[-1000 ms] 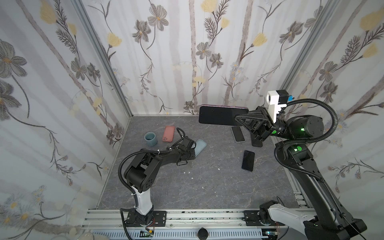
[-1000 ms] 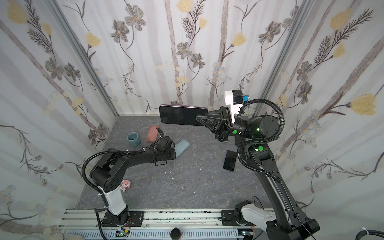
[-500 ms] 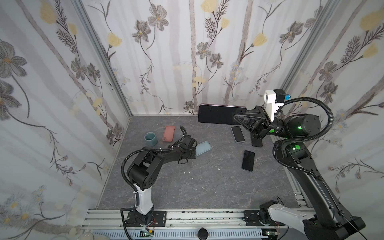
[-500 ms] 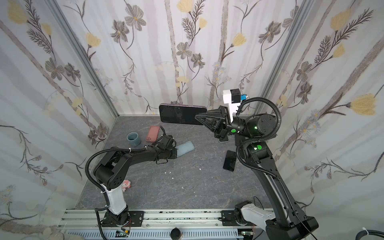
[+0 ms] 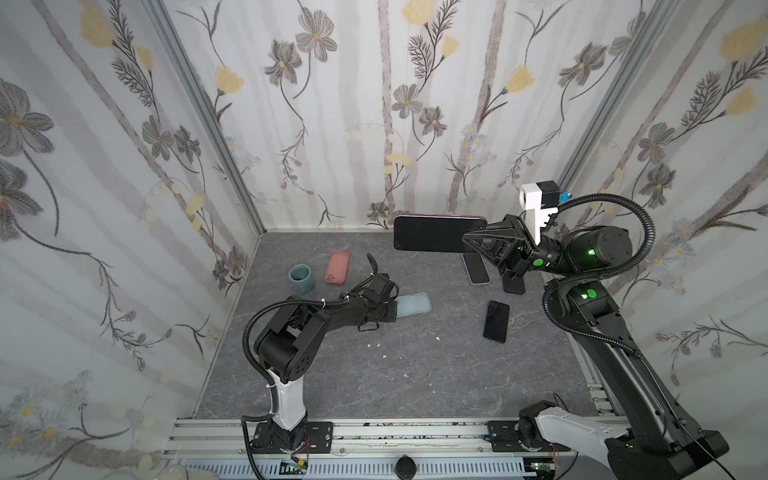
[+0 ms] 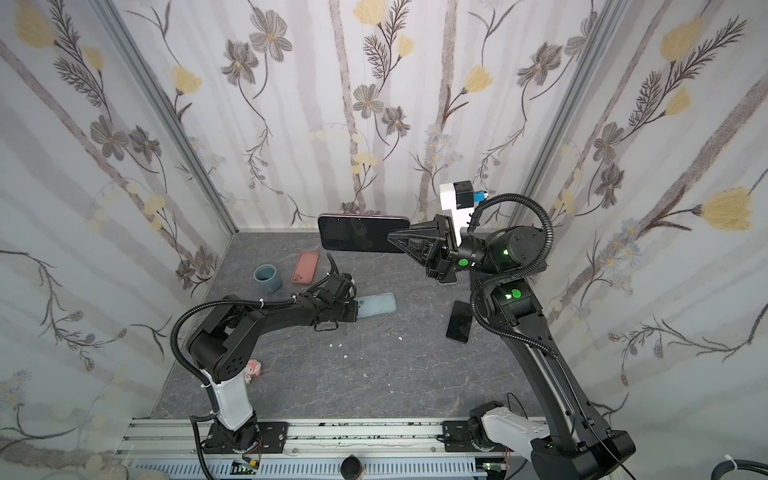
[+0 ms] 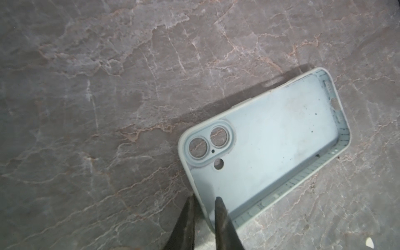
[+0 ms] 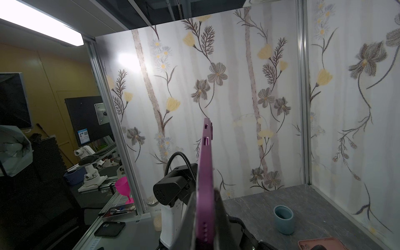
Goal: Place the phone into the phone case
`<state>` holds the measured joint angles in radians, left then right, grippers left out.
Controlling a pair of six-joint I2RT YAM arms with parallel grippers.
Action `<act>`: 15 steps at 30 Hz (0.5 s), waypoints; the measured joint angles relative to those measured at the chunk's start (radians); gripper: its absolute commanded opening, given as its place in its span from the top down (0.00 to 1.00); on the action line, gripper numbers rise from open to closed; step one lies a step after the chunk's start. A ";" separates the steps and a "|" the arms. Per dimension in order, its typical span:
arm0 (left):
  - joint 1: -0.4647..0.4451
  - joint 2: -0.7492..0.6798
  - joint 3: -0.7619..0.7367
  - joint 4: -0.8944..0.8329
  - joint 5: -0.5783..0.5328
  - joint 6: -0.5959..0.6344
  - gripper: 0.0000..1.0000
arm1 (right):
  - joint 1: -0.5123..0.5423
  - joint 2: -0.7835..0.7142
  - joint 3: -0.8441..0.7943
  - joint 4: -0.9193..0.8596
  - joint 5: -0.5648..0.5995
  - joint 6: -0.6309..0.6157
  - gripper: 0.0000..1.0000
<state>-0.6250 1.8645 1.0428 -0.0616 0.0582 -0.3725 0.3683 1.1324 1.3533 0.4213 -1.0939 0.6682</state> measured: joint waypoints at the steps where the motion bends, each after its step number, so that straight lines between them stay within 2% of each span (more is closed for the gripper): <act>1: -0.001 -0.002 0.003 -0.002 0.003 0.002 0.81 | 0.000 0.000 -0.004 0.001 -0.001 -0.001 1.00; 4: -0.001 -0.002 0.012 -0.003 0.007 0.007 0.80 | 0.000 0.000 -0.019 0.007 -0.013 -0.004 1.00; 8: 0.000 -0.005 0.013 -0.006 0.022 0.007 0.69 | 0.000 -0.003 -0.038 0.016 -0.025 -0.003 1.00; 15: 0.011 -0.045 0.025 -0.021 0.036 0.008 0.60 | 0.000 -0.008 -0.044 0.017 -0.032 0.005 1.00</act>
<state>-0.6140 1.8194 1.0676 -0.0830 0.0944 -0.3641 0.3683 1.1248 1.3094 0.4385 -1.1259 0.6727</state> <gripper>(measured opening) 0.381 0.085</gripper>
